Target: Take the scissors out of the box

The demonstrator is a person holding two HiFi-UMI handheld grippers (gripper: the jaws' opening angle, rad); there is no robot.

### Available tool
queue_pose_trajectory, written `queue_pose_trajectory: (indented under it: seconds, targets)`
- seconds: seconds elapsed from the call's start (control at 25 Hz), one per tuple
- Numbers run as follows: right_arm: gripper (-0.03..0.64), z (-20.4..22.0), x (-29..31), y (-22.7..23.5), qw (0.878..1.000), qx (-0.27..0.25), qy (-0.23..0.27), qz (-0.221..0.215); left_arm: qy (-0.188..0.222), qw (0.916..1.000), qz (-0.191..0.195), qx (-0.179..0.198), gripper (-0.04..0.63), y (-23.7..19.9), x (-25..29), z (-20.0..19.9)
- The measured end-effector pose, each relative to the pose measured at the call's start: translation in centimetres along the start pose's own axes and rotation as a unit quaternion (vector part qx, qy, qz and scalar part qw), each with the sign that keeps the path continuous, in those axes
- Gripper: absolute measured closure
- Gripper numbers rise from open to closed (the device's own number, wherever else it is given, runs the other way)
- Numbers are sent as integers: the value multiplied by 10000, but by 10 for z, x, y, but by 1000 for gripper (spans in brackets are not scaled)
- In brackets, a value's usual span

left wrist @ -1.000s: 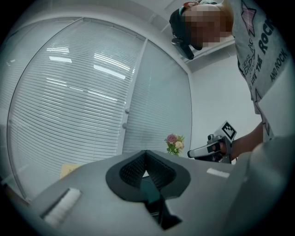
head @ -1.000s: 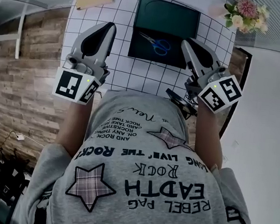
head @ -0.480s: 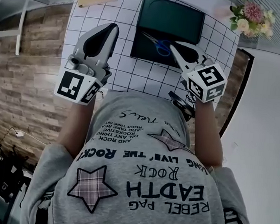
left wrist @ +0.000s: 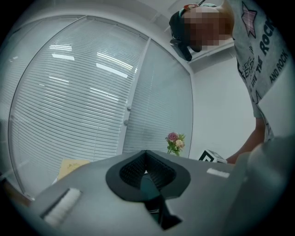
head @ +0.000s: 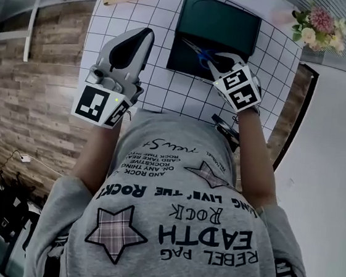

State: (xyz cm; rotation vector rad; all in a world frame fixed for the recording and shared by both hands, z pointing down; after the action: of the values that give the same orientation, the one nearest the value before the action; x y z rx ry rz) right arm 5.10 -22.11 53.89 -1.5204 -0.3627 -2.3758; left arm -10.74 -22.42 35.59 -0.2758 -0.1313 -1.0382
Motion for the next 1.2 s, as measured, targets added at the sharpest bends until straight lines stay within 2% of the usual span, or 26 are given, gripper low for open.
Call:
queue_pose_trajectory:
  seconds: [0.12, 0.28, 0.6, 0.8, 0.92, 1.2]
  targets:
    - [598, 4, 16, 2, 9990, -308, -322, -12, -7, 10000, -10, 7, 586, 0, -1, 1]
    - [598, 4, 29, 5, 9974, -524, -490, -37, -24, 10000, -31, -3, 586, -1, -2, 3]
    - [590, 5, 42, 3, 9946, -703, -748, -180, -40, 9999, -75, -56, 586, -1, -6, 7]
    - [551, 6, 44, 6, 9947, -623, -795, -189, -23, 9999, -101, -66, 586, -1, -8, 9]
    - [501, 10, 45, 3, 9936, -606, -911, -290, -29, 9999, -112, -70, 586, 0, -9, 9]
    - [495, 14, 53, 0, 9923, -537, -1058, -349, -30, 9999, -109, -65, 586, -1, -11, 9]
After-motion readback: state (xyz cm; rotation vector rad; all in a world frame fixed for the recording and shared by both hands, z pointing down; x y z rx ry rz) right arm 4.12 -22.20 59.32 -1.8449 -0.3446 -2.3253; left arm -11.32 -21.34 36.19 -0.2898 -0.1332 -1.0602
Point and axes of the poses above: the fingertips, and each gripper's own axes: x forward along the fingers, y to its right, z out of its underside, the point moved 1 cm from there along -x, backward along the fingers, and after that the axes turned 10 degrees about -y, right-handed, at the moved point
